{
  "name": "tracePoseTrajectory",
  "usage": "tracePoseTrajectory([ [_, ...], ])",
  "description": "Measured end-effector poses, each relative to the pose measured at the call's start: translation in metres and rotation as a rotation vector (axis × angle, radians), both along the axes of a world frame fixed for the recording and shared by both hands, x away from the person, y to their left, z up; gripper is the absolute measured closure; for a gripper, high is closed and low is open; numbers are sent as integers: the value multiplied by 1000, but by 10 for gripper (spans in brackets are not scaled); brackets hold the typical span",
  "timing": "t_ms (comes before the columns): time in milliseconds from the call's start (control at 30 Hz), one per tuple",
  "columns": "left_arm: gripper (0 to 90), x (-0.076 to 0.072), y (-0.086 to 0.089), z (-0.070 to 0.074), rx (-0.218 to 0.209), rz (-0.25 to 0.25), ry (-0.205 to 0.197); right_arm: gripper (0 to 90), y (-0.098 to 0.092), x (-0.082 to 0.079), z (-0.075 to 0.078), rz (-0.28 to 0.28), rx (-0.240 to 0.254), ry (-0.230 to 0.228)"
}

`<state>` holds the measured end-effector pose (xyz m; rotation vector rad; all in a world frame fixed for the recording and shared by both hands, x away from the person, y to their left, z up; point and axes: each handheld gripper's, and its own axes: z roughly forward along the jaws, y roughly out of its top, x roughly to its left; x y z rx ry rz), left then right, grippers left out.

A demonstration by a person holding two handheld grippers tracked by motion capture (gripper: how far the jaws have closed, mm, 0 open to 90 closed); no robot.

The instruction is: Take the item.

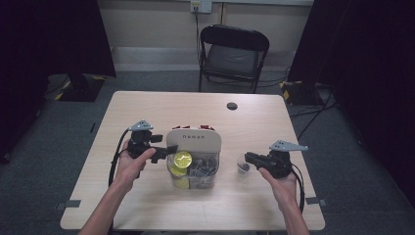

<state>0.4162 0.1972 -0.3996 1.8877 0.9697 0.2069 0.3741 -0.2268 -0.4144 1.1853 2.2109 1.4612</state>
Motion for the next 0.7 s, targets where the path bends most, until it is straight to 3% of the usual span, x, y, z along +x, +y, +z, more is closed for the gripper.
tracePoseTrajectory([
  [333, 157, 0, 1, -1, -8, -1, 6, 690, -2, -1, 1, -18, 3, 1],
  [700, 157, 0, 5, -1, -25, 7, 9, 641, -11, -14, 5, -20, 7, -16],
])
